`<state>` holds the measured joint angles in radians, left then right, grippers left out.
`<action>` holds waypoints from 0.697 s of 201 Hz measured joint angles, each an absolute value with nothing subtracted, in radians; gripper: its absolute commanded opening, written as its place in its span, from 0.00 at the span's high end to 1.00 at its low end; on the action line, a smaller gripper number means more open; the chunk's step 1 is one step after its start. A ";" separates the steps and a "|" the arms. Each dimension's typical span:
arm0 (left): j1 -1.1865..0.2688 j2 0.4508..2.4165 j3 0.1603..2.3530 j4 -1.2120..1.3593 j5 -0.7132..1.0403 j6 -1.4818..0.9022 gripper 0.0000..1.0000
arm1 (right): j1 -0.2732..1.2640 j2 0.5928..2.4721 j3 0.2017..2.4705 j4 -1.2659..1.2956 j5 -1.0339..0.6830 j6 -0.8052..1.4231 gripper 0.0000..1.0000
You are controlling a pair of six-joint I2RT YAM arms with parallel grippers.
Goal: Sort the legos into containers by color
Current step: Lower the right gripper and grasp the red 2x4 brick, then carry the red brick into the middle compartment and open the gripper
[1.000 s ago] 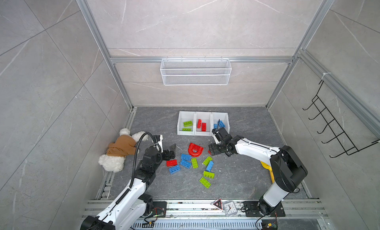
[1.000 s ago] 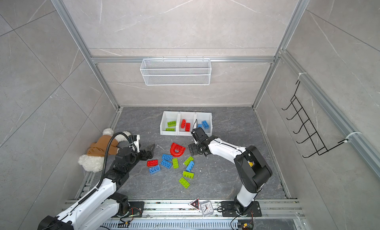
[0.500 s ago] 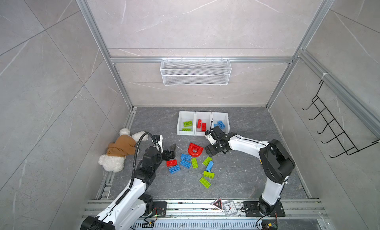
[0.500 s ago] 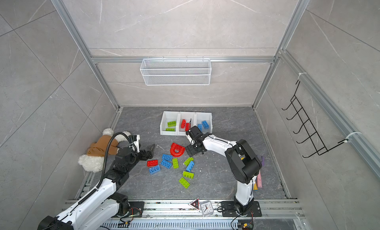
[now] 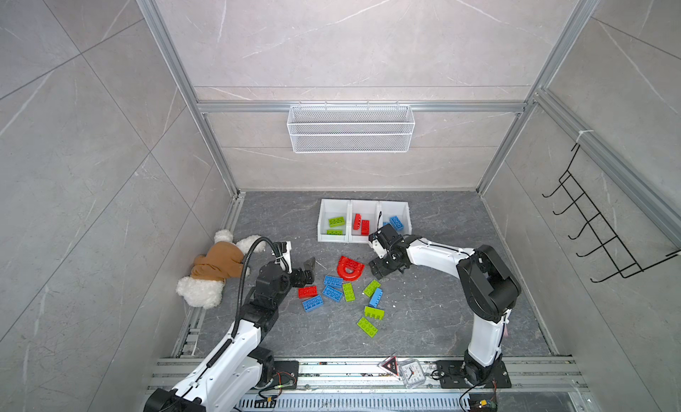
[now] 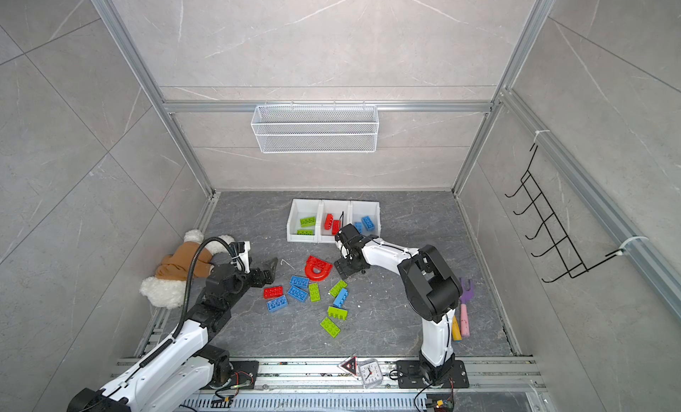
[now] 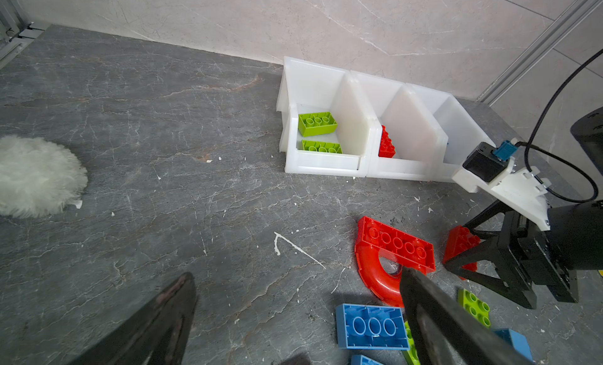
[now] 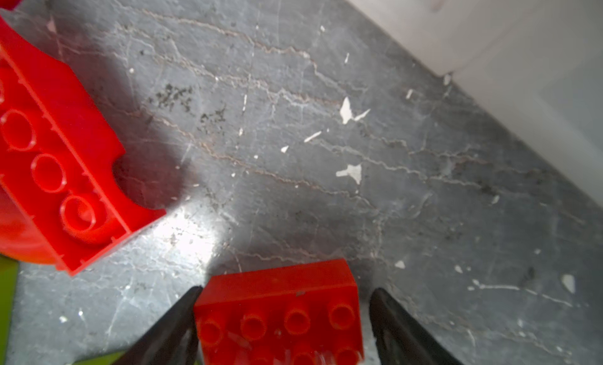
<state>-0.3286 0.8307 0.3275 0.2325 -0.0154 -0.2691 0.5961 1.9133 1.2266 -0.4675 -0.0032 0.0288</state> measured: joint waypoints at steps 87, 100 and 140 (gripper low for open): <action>-0.329 0.831 0.327 0.233 -0.016 -0.269 0.00 | 0.596 1.908 1.228 -0.482 0.015 0.037 0.37; -0.329 0.831 0.327 0.233 -0.016 -0.269 0.00 | 0.596 1.896 1.230 -0.483 0.014 0.040 0.37; -0.329 0.831 0.327 0.233 -0.015 -0.269 0.00 | 0.585 1.846 1.322 -0.498 0.006 0.052 0.38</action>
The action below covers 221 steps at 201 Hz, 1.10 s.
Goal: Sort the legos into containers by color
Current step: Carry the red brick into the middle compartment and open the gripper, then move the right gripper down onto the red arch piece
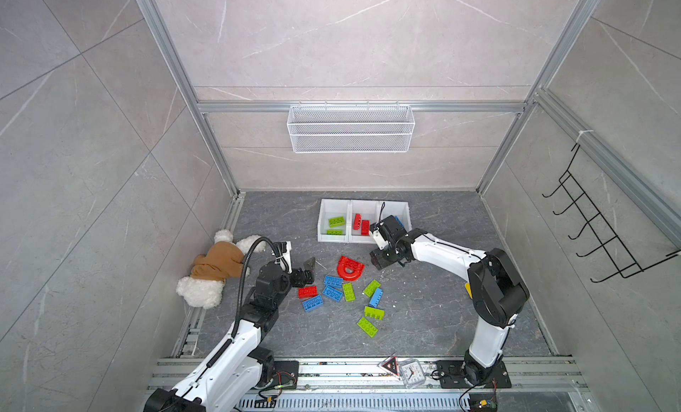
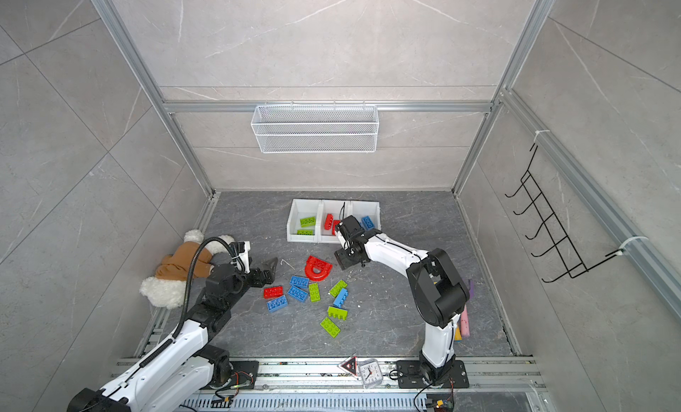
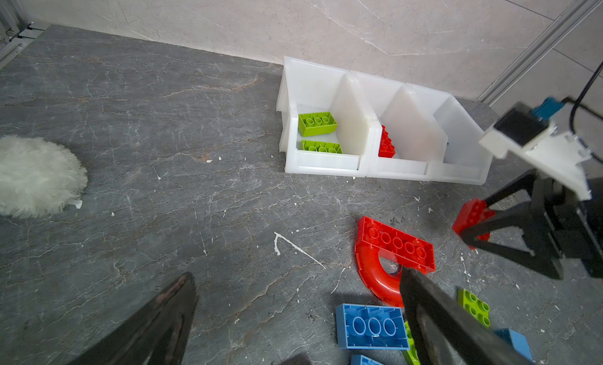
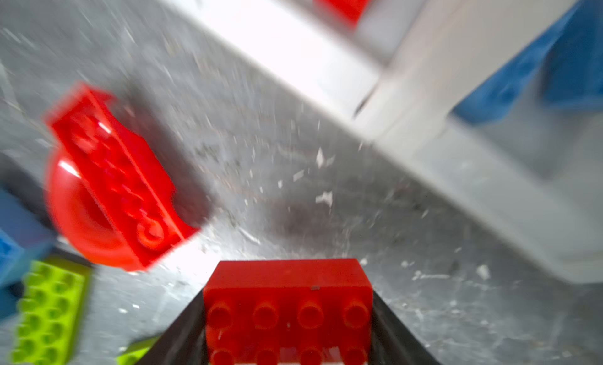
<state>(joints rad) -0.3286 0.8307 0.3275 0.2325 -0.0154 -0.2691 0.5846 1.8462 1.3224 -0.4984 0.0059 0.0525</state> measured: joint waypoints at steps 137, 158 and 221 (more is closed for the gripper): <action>-0.329 0.827 0.327 0.232 -0.015 -0.269 0.00 | 0.530 2.189 1.948 -0.543 -0.002 0.052 0.38; -0.329 0.820 0.327 0.233 -0.016 -0.269 0.00 | 0.522 2.225 1.983 -0.560 0.004 0.052 0.35; -0.329 0.823 0.327 0.233 -0.015 -0.269 0.00 | 0.508 2.246 1.990 -0.580 0.000 0.047 0.17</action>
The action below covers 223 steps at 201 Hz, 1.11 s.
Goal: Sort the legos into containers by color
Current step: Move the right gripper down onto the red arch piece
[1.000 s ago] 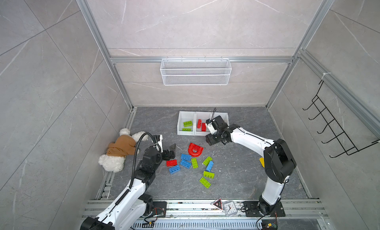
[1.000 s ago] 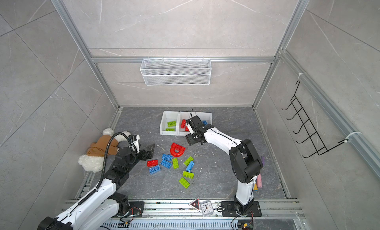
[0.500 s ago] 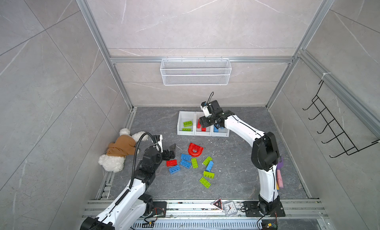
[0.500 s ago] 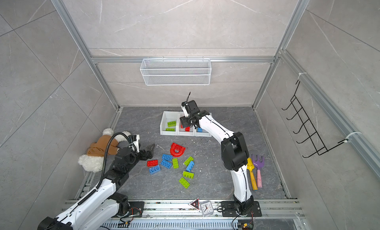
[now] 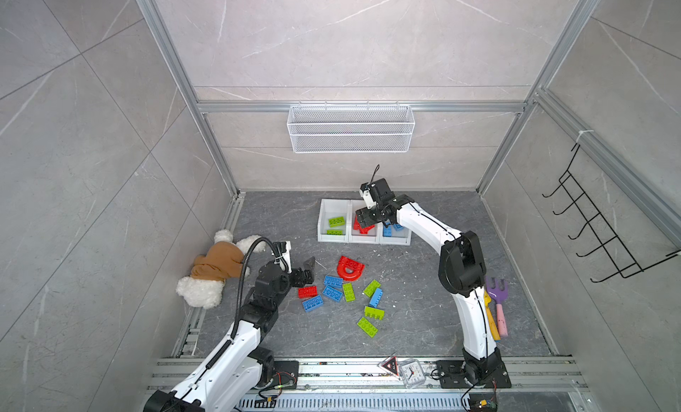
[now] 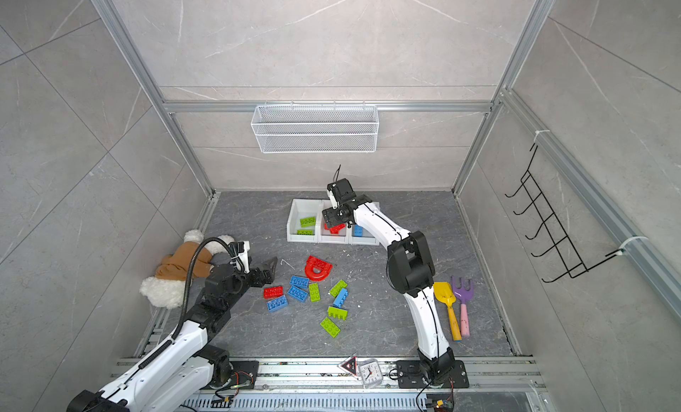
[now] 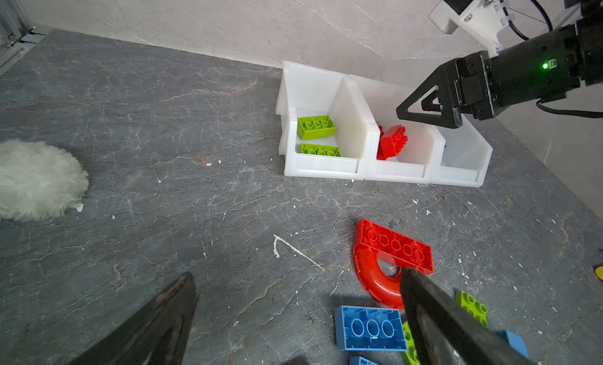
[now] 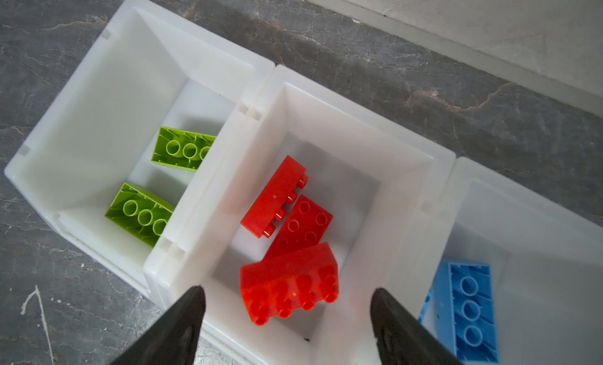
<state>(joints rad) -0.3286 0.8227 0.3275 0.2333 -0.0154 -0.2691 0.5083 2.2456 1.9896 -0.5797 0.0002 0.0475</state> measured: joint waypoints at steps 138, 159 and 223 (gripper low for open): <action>-0.329 0.808 0.327 0.232 -0.016 -0.269 0.00 | 0.698 1.897 1.477 -0.511 -0.148 -0.050 0.27; -0.329 0.806 0.327 0.232 -0.017 -0.269 0.00 | 0.707 1.919 1.477 -0.510 -0.147 -0.060 0.28; -0.329 0.806 0.327 0.232 -0.017 -0.269 0.00 | 0.737 2.042 1.519 -0.532 -0.088 -0.110 0.31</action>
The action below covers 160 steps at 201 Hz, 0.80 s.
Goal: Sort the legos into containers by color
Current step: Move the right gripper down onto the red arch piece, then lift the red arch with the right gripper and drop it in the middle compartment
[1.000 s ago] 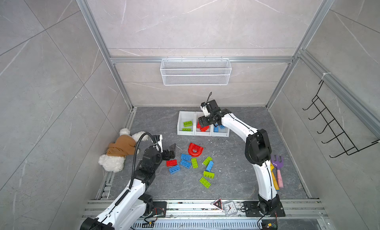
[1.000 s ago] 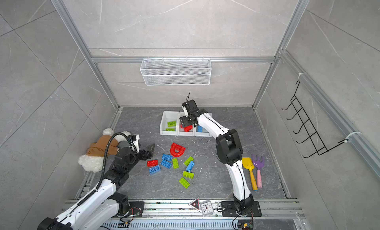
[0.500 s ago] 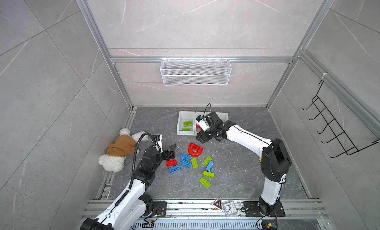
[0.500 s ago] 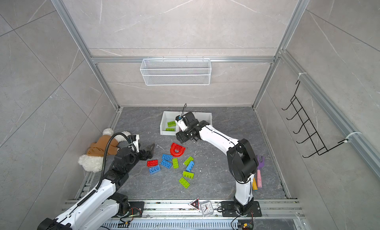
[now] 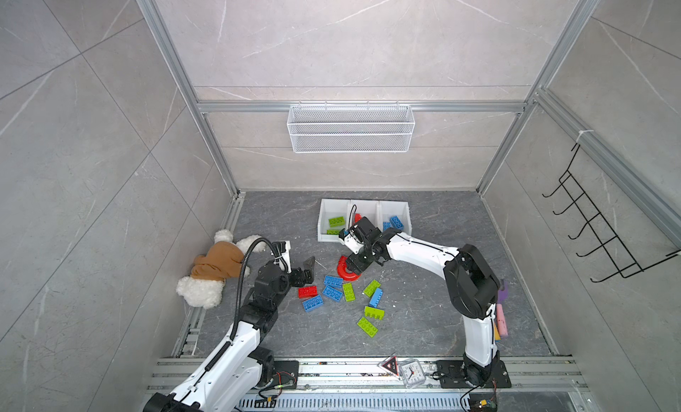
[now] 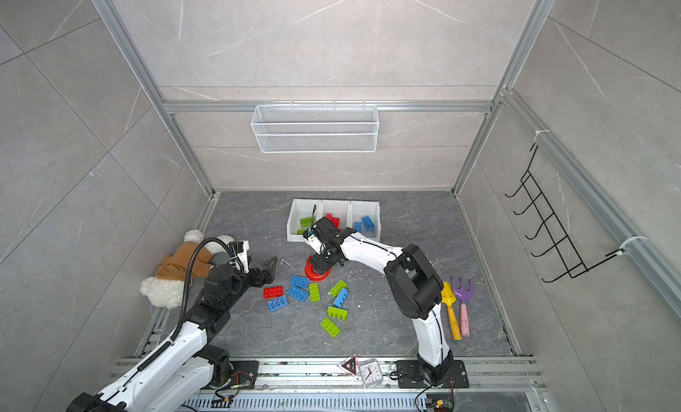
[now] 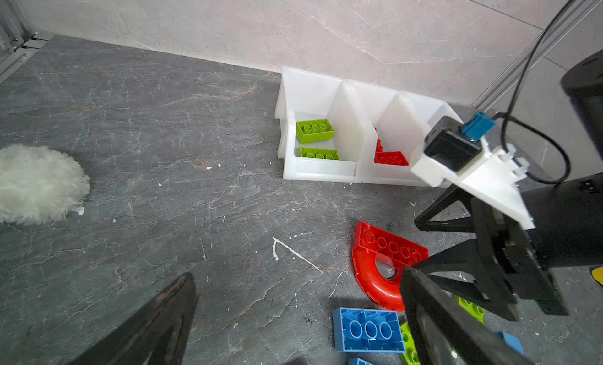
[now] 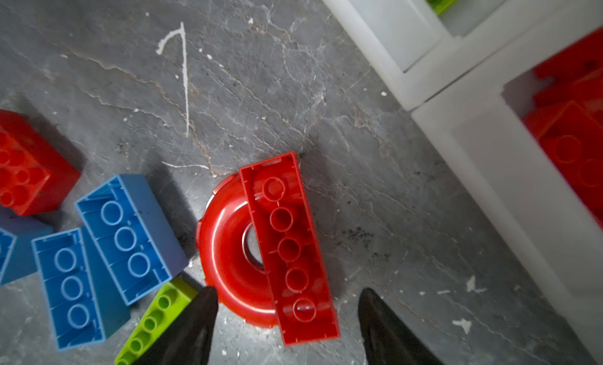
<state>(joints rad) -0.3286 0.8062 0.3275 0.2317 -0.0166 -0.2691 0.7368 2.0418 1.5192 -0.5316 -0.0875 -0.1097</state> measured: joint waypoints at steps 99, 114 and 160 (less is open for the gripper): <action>-0.329 0.806 0.327 0.231 -0.021 -0.269 0.00 | 0.739 2.160 1.613 -0.539 -0.056 -0.123 0.39; -0.329 0.804 0.327 0.231 -0.021 -0.269 0.00 | 0.740 2.174 1.617 -0.539 -0.057 -0.125 0.41; -0.329 0.799 0.327 0.231 -0.021 -0.269 0.00 | 0.741 2.186 1.623 -0.547 -0.056 -0.123 0.51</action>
